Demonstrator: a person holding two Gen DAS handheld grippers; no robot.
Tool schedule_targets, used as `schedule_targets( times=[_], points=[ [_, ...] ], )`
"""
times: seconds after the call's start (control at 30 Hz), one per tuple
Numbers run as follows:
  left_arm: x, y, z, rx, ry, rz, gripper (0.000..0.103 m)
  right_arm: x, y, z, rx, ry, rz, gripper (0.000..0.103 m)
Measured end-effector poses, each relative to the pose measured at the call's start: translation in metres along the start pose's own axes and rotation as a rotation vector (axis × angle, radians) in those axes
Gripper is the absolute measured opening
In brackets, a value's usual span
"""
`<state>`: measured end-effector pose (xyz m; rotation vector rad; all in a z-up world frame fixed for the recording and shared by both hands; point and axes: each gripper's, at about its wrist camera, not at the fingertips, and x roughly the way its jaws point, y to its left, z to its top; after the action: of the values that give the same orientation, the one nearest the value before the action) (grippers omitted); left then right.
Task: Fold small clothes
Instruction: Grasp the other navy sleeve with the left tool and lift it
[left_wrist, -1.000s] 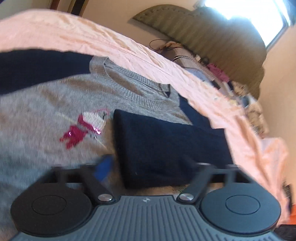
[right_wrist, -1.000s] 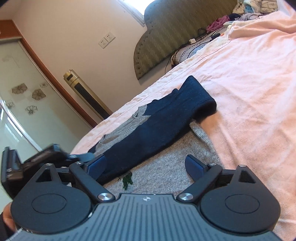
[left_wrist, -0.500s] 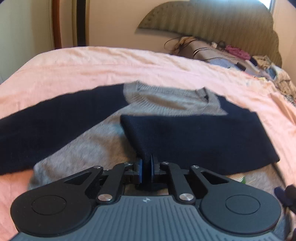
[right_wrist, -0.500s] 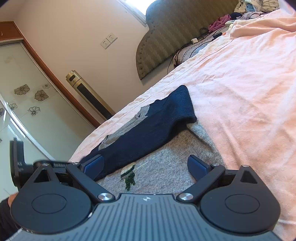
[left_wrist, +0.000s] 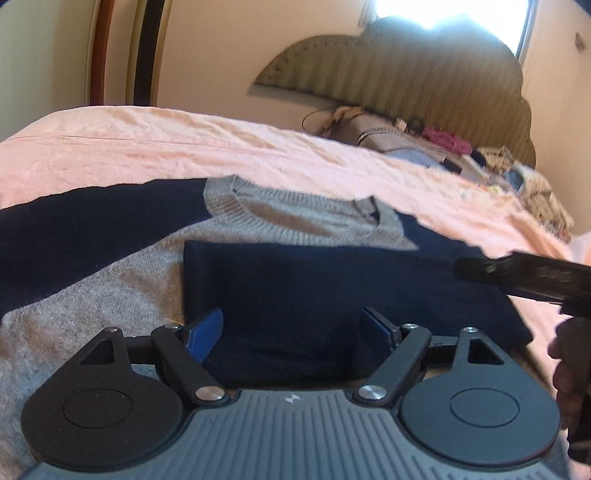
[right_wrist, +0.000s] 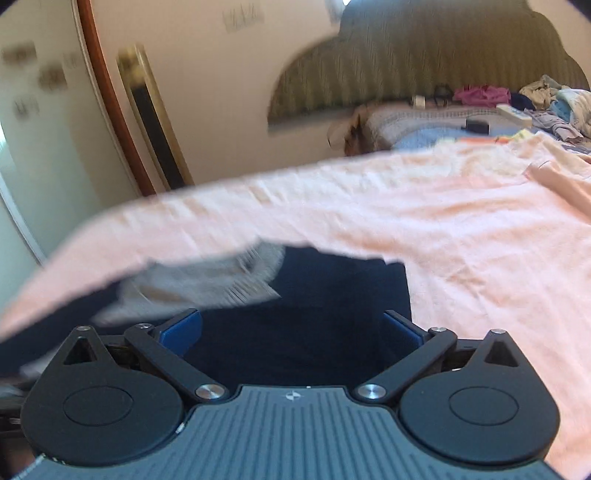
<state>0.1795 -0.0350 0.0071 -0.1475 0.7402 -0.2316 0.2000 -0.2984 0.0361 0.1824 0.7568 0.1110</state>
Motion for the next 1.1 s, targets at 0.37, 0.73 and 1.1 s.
schedule_targets(
  times=[0.37, 0.73, 1.1],
  points=[
    [-0.063, 0.028, -0.017, 0.038, -0.149, 0.006, 0.082, 0.012, 0.009, -0.033, -0.144, -0.065, -0.067, 0.103],
    [-0.201, 0.314, -0.084, -0.975, -0.399, 0.268, 0.083, 0.013, 0.009, -0.032, -0.144, -0.067, -0.068, 0.103],
    [-0.186, 0.366, -0.073, -1.082, -0.494, 0.301, 0.079, 0.013, 0.010, -0.033, -0.145, -0.068, -0.068, 0.103]
  ],
)
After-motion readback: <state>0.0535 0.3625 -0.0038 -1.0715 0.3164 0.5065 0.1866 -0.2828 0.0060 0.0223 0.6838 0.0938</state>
